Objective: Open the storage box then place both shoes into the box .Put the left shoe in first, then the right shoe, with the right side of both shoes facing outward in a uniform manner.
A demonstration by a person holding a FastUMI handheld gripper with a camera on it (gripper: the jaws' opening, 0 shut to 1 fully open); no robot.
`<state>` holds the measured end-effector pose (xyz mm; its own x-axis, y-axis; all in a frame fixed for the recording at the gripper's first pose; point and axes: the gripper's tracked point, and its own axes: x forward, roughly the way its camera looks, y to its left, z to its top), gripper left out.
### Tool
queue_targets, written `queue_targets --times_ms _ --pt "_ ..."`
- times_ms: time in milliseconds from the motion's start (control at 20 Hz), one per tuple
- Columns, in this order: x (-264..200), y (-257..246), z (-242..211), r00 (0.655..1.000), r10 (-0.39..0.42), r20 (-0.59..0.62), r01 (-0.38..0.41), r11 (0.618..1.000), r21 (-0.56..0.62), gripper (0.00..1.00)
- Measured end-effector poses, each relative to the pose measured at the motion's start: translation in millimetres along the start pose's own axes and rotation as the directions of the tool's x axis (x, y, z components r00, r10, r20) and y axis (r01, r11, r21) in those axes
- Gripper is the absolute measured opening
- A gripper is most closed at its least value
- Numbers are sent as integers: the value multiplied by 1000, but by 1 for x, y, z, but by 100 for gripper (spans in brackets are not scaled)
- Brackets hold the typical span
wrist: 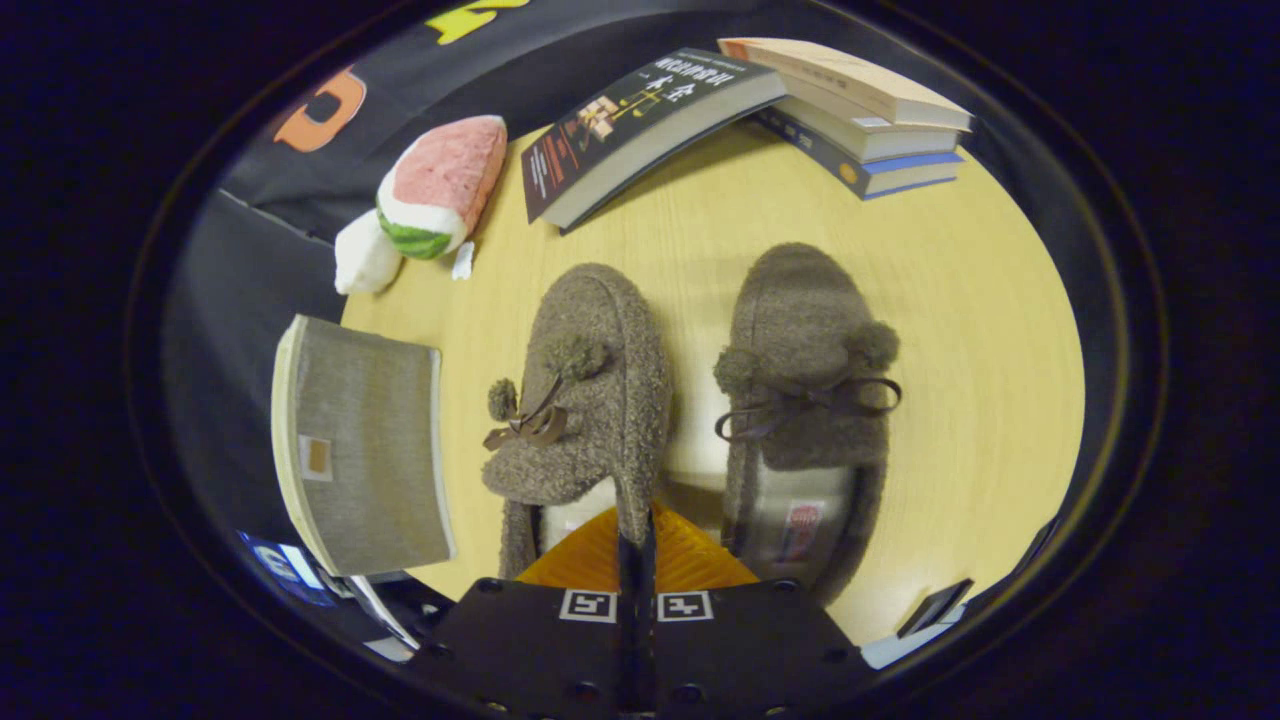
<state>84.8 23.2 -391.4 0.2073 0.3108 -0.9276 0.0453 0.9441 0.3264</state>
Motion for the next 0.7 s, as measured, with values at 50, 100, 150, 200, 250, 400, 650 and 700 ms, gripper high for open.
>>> queue_targets --times_ms 50,100,150,200,250,400,650,700 --pt "-14 10 0 1000 13 23 -13 1000 0 0" --pt "-29 21 -2 999 26 41 -26 1000 1 0" --pt "-43 35 -3 997 42 62 -41 999 -3 0" --pt "-57 51 -5 995 59 82 -58 998 -7 0" --pt "-69 67 -8 993 78 94 -77 997 -16 0" --pt "-97 124 -15 984 132 120 -127 991 -52 0" --pt "-94 231 -32 980 192 57 -186 978 -95 0" --pt "-84 247 -34 982 184 37 -179 978 -106 0"
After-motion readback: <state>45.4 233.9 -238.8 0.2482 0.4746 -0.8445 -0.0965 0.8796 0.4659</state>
